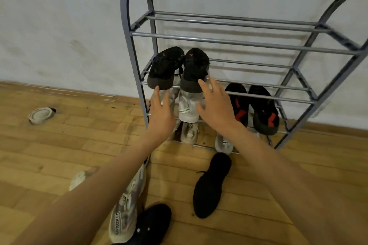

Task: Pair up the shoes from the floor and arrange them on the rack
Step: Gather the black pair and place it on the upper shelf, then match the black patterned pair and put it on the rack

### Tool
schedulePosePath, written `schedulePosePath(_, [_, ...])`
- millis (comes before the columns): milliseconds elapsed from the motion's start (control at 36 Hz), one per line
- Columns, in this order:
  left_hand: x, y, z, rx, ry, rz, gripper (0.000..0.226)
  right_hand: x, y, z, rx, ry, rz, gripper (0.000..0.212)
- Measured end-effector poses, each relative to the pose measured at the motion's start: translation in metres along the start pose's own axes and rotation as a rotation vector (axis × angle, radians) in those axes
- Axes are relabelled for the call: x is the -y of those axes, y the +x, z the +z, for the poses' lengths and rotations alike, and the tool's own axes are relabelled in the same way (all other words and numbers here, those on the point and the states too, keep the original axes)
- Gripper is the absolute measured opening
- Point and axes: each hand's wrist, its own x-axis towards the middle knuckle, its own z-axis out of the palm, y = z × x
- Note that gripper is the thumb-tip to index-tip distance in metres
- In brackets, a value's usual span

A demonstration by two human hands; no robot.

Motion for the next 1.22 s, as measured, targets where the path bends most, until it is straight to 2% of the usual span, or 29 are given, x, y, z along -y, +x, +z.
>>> schedulePosePath(111, [-0.005, -0.029, -0.001, 0.124, 0.028, 0.068, 0.057, 0.001, -0.037, -0.010, 0.021, -0.078, -0.070, 0.056])
schedulePosePath(250, [0.000, -0.069, 0.000, 0.250, 0.065, 0.090, 0.049, 0.002, -0.088, -0.012, 0.132, -0.156, -0.142, 0.051])
schedulePosePath(389, [0.027, -0.103, 0.006, 0.456, 0.177, 0.029, 0.052, 0.009, -0.122, 0.010, 0.295, -0.193, -0.183, 0.050])
schedulePosePath(500, [0.066, -0.123, 0.017, 0.556, 0.223, -0.103, 0.051, 0.021, -0.134, 0.048, 0.436, -0.126, -0.196, 0.050])
schedulePosePath(639, [0.123, -0.155, 0.032, 0.596, 0.302, -0.262, 0.054, 0.043, -0.143, 0.114, 0.611, -0.066, -0.207, 0.049])
schedulePosePath(778, [0.166, -0.184, 0.040, 0.611, 0.270, -0.437, 0.057, 0.061, -0.147, 0.179, 0.732, -0.017, -0.189, 0.046])
schedulePosePath(861, [0.181, -0.200, 0.045, 0.533, 0.172, -0.550, 0.064, 0.068, -0.151, 0.212, 0.788, 0.041, -0.137, 0.053])
schedulePosePath(944, [0.188, -0.214, 0.054, 0.460, 0.004, -0.774, 0.078, 0.075, -0.155, 0.241, 0.784, 0.152, -0.029, 0.053])
schedulePosePath(1028, [0.193, -0.224, 0.061, 0.493, -0.113, -0.920, 0.097, 0.081, -0.159, 0.260, 0.812, 0.281, 0.090, 0.055])
schedulePosePath(1056, [0.195, -0.225, 0.062, 0.498, -0.129, -0.912, 0.089, 0.083, -0.160, 0.265, 0.833, 0.320, 0.135, 0.058])
schedulePosePath(1111, [0.200, -0.228, 0.063, 0.447, -0.159, -0.901, 0.050, 0.085, -0.163, 0.271, 0.864, 0.387, 0.205, 0.059])
schedulePosePath(1222, [0.200, -0.227, 0.061, 0.424, -0.195, -0.849, 0.051, 0.089, -0.170, 0.279, 0.879, 0.534, 0.345, 0.064])
